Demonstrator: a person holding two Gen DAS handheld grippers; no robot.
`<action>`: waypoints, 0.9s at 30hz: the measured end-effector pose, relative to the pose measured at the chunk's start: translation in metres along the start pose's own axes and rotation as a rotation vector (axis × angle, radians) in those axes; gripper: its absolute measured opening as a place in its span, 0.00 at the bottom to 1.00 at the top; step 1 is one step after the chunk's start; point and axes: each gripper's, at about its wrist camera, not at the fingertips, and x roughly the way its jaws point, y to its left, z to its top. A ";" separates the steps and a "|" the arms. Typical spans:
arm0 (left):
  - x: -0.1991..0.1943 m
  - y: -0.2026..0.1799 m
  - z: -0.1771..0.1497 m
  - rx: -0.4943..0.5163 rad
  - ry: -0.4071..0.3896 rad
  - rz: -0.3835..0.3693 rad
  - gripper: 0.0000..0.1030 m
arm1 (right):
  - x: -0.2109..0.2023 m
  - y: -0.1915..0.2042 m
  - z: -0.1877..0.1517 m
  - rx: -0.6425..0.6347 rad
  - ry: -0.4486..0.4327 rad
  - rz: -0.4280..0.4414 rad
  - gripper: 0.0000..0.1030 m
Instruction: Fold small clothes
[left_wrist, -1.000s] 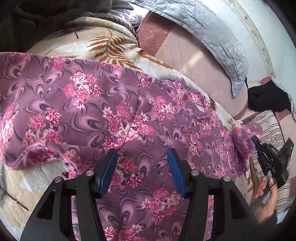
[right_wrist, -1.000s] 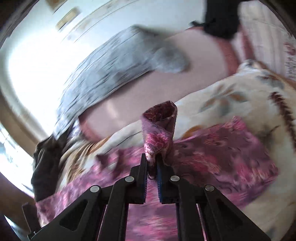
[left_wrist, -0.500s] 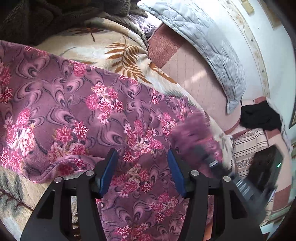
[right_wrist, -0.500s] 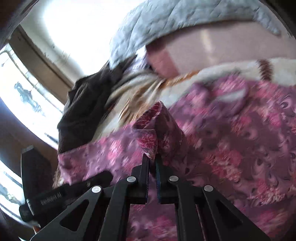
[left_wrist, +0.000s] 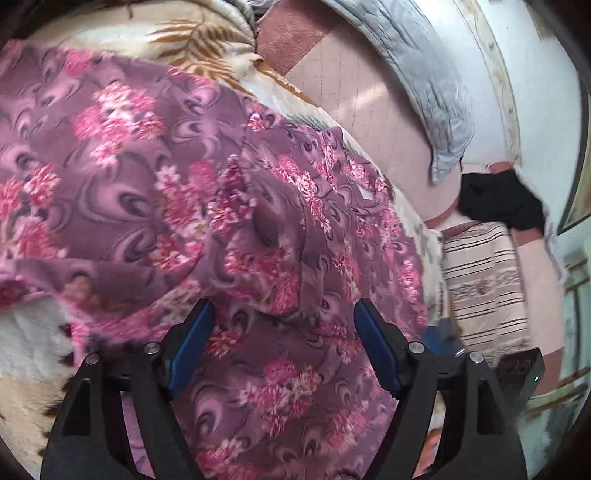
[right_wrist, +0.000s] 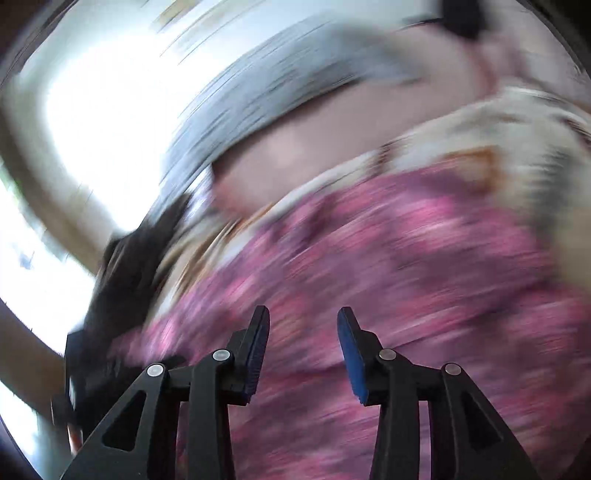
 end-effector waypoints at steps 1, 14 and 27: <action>0.001 -0.005 0.001 0.013 -0.017 0.017 0.75 | -0.006 -0.016 0.008 0.043 -0.042 -0.041 0.40; -0.014 -0.022 0.013 -0.060 -0.077 0.102 0.04 | 0.012 -0.125 0.044 0.261 0.045 -0.143 0.26; -0.045 -0.019 -0.003 -0.047 -0.108 0.203 0.08 | -0.010 -0.099 0.050 0.180 -0.093 -0.165 0.18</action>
